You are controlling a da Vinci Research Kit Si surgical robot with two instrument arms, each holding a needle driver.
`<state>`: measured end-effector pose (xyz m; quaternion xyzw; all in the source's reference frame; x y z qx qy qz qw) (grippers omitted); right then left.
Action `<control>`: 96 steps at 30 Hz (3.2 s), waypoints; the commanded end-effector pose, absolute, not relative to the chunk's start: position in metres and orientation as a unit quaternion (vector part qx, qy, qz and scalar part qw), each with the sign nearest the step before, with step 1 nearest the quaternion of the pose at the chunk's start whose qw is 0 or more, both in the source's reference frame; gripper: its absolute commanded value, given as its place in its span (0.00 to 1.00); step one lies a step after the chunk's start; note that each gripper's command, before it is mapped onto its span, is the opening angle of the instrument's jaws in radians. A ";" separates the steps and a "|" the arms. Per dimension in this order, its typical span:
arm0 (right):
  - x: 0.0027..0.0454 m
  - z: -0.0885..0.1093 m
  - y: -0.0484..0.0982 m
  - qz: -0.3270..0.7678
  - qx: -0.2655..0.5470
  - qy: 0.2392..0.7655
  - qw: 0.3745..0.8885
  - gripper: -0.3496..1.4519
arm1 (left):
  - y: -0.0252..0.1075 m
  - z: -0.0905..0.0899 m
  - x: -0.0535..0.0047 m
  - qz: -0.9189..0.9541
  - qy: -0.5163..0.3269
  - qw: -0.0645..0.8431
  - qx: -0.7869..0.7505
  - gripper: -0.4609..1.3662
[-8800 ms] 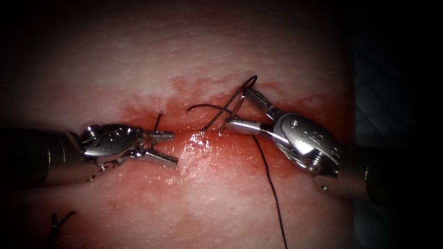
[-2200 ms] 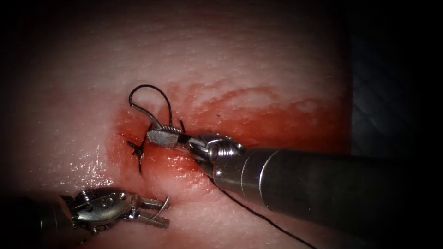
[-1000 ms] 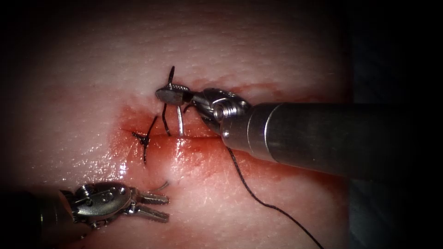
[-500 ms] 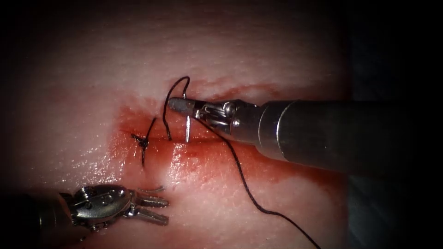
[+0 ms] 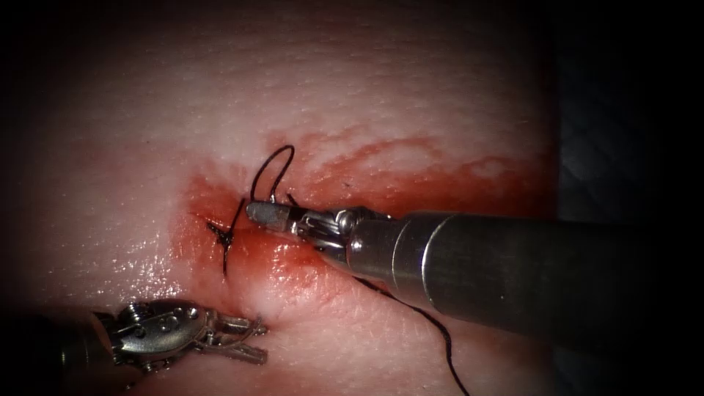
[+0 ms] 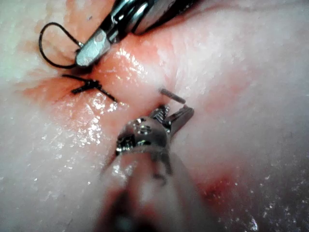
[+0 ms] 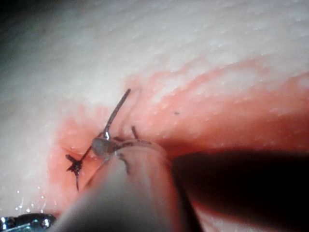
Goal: Wound Closure
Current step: Pass the needle through the skin beneth the cut with the right driver, then pull the needle the rest of the way through the skin with the left driver
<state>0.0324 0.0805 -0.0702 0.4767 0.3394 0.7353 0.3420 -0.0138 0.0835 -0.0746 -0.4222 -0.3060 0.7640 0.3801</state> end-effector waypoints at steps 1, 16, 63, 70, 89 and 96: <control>0.0323 -0.071 0.080 0.734 0.478 0.338 0.345 0.00 | 0.083 -0.075 -0.0137 0.764 -0.306 0.380 -0.422 0.35; 0.0307 -0.068 0.086 0.617 0.370 0.537 0.441 0.61 | 0.084 -0.076 -0.0138 0.779 -0.285 0.346 -0.437 0.40; 0.0167 -0.063 0.095 0.372 0.157 0.636 0.658 0.91 | 0.090 -0.080 -0.0178 0.789 -0.148 0.254 -0.539 0.50; 0.0183 -0.064 0.094 0.371 0.157 0.638 0.656 0.93 | 0.091 -0.079 -0.0188 0.786 -0.165 0.243 -0.543 0.47; 0.0193 -0.068 0.089 0.307 0.170 0.648 0.676 0.84 | 0.091 -0.080 -0.0200 0.767 -0.215 0.297 -0.527 0.06; 0.0195 -0.067 0.088 0.293 0.167 0.643 0.688 0.84 | 0.091 -0.080 -0.0199 0.766 -0.215 0.300 -0.526 0.06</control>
